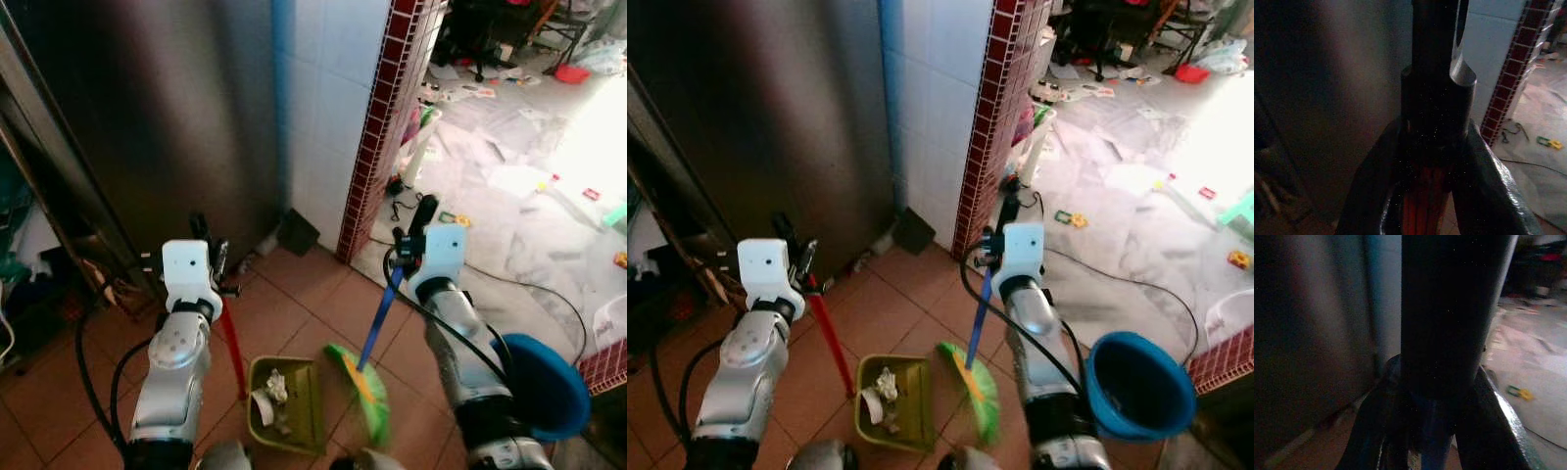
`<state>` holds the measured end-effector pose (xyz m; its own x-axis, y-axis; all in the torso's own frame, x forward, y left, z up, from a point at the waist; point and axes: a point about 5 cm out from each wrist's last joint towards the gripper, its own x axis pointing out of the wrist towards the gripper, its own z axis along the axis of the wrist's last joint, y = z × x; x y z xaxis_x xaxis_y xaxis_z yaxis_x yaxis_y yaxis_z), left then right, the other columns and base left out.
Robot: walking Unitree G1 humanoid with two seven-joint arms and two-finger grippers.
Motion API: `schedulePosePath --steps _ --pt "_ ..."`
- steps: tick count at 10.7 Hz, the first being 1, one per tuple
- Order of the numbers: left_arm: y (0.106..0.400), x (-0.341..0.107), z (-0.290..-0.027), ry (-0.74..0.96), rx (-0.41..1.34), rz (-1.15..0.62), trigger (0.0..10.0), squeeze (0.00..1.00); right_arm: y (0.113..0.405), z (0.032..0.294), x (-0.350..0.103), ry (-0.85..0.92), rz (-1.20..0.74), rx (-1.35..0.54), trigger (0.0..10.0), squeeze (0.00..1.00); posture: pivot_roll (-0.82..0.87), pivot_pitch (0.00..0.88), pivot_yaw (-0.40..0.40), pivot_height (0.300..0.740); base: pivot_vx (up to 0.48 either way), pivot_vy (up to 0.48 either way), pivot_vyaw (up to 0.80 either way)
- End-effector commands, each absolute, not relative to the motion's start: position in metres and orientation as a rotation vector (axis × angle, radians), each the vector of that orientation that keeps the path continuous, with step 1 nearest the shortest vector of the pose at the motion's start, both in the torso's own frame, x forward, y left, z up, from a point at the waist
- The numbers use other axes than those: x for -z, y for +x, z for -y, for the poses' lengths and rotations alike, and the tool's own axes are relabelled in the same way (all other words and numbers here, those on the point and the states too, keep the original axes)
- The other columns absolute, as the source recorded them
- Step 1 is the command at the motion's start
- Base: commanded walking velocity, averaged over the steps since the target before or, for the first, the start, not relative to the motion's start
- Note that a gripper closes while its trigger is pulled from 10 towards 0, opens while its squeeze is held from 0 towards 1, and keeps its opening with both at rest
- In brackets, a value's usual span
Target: Sweep floor
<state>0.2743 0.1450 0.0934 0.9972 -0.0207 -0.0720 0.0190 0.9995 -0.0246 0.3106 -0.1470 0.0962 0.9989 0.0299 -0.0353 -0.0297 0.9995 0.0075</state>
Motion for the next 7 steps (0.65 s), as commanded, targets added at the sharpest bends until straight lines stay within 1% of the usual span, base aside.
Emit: schedulePosePath --steps 1,3,4,6,7 --pt "0.281 -0.114 -0.134 -0.023 0.074 0.011 10.0 0.00 0.314 0.153 -0.104 0.012 -0.017 0.037 10.0 0.00 0.01 0.000 -0.065 0.740 0.000 0.281 -0.80" --pt "0.277 -0.107 -0.125 -0.032 0.109 -0.010 10.0 0.00 0.312 0.151 -0.104 0.036 -0.026 0.067 10.0 0.00 -0.01 0.000 -0.056 0.740 0.000 0.279 -0.80" --pt "0.274 -0.101 -0.123 -0.038 0.118 -0.028 10.0 0.00 0.310 0.154 -0.100 0.014 -0.032 0.066 10.0 0.00 -0.01 0.000 -0.057 0.740 0.000 0.274 -0.80" --pt "0.275 -0.098 -0.127 -0.036 0.107 -0.040 10.0 0.00 0.308 0.161 -0.095 -0.007 -0.045 0.106 10.0 0.00 -0.01 0.000 -0.053 0.740 0.000 0.268 -0.80" --pt "0.277 -0.098 -0.129 -0.036 0.104 -0.042 10.0 0.00 0.308 0.162 -0.094 -0.007 -0.048 0.109 10.0 0.00 -0.01 0.000 -0.048 0.740 0.000 0.000 -0.80"
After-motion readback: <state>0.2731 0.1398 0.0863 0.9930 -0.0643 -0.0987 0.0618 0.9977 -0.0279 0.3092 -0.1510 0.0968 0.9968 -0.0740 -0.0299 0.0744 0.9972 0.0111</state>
